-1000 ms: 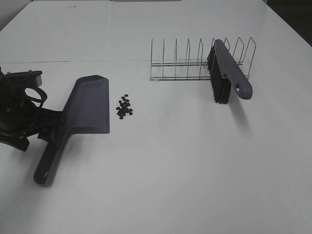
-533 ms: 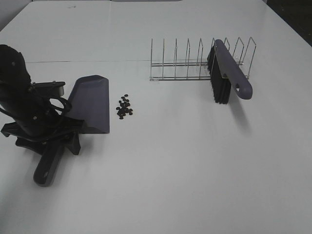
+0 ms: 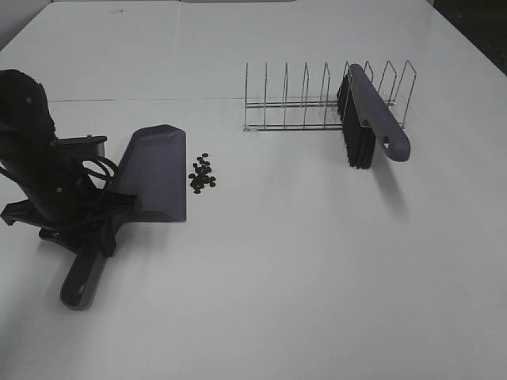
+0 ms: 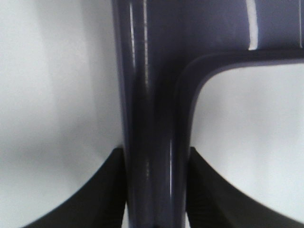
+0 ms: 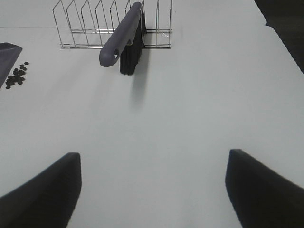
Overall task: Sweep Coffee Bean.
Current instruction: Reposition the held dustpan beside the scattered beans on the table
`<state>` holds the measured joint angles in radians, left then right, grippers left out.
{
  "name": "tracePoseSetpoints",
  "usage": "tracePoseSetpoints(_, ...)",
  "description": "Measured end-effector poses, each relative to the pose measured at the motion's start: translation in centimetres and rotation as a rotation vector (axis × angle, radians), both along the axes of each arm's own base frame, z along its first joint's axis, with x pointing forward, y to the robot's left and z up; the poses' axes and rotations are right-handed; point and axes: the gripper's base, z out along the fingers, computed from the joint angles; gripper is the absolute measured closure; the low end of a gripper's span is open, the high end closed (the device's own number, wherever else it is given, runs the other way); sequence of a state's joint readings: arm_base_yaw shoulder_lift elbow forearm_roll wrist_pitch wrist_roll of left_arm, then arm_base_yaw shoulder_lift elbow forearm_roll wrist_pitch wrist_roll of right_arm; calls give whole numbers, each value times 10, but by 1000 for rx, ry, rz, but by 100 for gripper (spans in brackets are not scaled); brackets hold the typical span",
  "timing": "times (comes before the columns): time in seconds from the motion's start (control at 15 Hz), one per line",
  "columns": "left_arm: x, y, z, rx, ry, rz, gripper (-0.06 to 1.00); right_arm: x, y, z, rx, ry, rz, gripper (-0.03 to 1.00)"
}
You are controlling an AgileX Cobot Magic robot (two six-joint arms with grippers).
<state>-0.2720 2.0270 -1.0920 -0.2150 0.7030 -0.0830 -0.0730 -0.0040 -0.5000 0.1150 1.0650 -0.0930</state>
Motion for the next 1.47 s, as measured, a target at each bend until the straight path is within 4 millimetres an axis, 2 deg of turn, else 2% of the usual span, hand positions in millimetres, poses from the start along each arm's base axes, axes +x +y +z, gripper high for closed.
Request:
tracePoseSetpoints(0.33,-3,9,9,100,19,34,60,0,0,0,0,0,0,23)
tracePoseSetpoints(0.47,-6,11,22,108,11,30,60,0,0,0,0,0,0,23)
tracePoseSetpoints(0.53,-8,12,33,107,1,28,60,0,0,0,0,0,0,23)
tracePoseSetpoints(0.6,-12,13,55,100,-37,26,60,0,0,0,0,0,0,23)
tracePoseSetpoints(0.73,-14,14,69,97,-65,22,60,0,0,0,0,0,0,23)
tracePoseSetpoints(1.47,-18,16,72,117,-45,2,60,0,0,0,0,0,0,23)
